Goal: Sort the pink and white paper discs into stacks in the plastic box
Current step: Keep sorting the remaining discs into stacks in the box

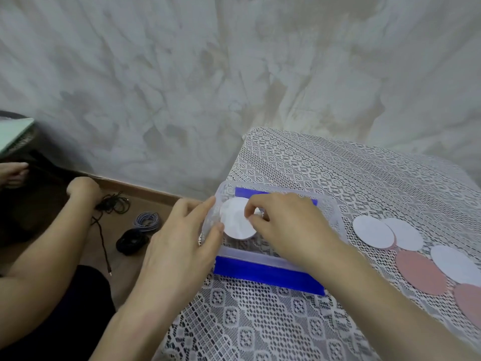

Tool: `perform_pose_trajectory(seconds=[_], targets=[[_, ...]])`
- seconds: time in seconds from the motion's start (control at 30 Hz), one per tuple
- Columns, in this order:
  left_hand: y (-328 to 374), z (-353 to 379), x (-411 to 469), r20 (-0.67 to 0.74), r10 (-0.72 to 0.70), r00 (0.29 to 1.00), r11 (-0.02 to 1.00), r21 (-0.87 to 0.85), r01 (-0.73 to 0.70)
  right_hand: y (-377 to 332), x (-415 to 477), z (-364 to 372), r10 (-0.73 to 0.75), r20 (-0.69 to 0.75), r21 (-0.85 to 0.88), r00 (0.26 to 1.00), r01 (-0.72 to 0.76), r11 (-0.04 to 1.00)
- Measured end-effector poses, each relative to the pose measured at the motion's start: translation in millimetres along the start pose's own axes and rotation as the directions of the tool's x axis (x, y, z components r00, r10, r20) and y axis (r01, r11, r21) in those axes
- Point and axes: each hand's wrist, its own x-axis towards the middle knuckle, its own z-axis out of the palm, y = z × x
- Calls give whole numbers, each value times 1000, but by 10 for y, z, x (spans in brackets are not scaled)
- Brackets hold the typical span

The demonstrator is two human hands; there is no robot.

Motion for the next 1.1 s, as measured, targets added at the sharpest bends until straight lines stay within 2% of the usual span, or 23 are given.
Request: perform_pose_trajectory(seconds=[0.27, 0.4, 0.6, 0.87, 0.97, 1.1], targets=[[-58, 21, 16, -12, 13, 1000, 1000, -11, -13, -21, 15, -76, -19, 147, -73, 989, 30, 997], [-83, 30, 23, -8, 5, 1000, 1000, -4, -5, -2, 115, -9, -54, 78, -59, 996, 58, 997], [-79, 20, 59, 1, 1, 1000, 999, 49, -1, 38, 177, 71, -70, 70, -32, 995, 72, 997], [-35, 41, 109, -36, 17, 999, 981, 196, -10, -4, 119, 69, -154, 52, -163, 987, 161, 973], [-27, 35, 123, -64, 73, 995, 947, 319, -49, -35, 45, 43, -164, -12, -213, 986, 158, 964], [124, 95, 198, -97, 101, 990, 926, 374, -58, 51, -106, -93, -174, -106, -307, 979, 134, 942]])
